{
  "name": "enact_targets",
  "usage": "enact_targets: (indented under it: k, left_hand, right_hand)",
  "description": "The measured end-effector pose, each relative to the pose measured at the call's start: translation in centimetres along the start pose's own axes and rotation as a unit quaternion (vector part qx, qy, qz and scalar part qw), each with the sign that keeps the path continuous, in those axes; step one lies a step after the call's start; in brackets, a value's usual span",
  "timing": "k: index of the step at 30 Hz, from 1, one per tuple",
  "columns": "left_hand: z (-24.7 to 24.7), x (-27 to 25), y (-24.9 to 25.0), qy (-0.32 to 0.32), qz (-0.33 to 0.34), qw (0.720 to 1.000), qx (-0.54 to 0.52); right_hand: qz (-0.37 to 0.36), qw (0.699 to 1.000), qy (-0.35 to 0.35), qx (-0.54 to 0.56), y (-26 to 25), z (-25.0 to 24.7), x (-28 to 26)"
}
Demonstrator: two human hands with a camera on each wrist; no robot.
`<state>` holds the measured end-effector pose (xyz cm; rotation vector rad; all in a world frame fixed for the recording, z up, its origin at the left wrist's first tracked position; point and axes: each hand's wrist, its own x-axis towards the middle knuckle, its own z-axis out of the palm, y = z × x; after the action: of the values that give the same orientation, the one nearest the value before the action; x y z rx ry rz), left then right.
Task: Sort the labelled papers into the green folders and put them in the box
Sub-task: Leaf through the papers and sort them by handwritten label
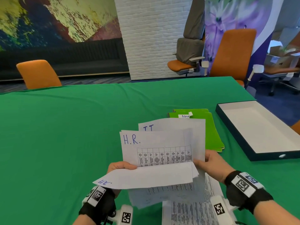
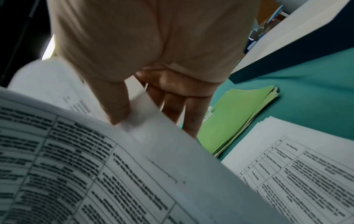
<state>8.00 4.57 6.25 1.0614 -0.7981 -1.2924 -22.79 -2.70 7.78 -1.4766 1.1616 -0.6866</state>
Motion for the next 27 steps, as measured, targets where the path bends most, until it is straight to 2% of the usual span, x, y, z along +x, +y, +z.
enact_targets:
  k: [4, 7, 10, 13, 16, 19, 22, 23, 25, 27]
  left_hand:
    - [0.3, -0.5, 0.0, -0.009, 0.033, 0.999, -0.015]
    - [0.0, -0.4, -0.1, -0.024, 0.015, 1.000, -0.003]
    - [-0.6, 0.3, -0.4, -0.007, -0.001, 1.000, -0.006]
    - [0.1, 0.6, 0.1, -0.005, -0.049, 0.999, -0.004]
    - [0.8, 0.9, 0.8, 0.021, -0.047, 0.998, 0.023]
    - [0.9, 1.4, 0.9, 0.058, -0.070, 0.994, 0.060]
    - [0.8, 1.2, 1.0, 0.017, -0.130, 0.990, 0.060]
    - [0.7, 1.0, 0.9, 0.004, -0.132, 0.990, 0.056]
    - [0.5, 0.6, 0.7, -0.009, -0.097, 0.994, 0.046]
    - [0.8, 0.2, 0.6, -0.015, -0.082, 0.996, 0.040]
  right_hand:
    - [-0.012, 0.999, 0.000, 0.033, 0.0, 0.0, -0.1]
    - [-0.028, 0.998, -0.017, 0.062, -0.6, -0.1, 0.1]
    - [-0.033, 0.996, -0.031, 0.082, -1.4, -0.2, 0.3]
    - [-0.022, 0.996, -0.053, 0.062, -1.6, 0.2, 0.7]
    - [0.000, 0.997, -0.075, 0.027, -1.2, 0.5, 0.9]
    - [-0.008, 0.998, -0.057, -0.024, -0.8, 0.4, 0.9]
    - [-0.023, 0.993, -0.059, -0.100, -0.3, 0.1, 1.0]
    - [-0.019, 0.993, -0.050, -0.109, -0.2, -0.1, 0.9]
    - [-0.008, 0.995, -0.026, -0.100, -0.2, -0.7, 0.8]
    - [0.001, 0.997, -0.032, -0.067, -0.3, -1.4, 0.5]
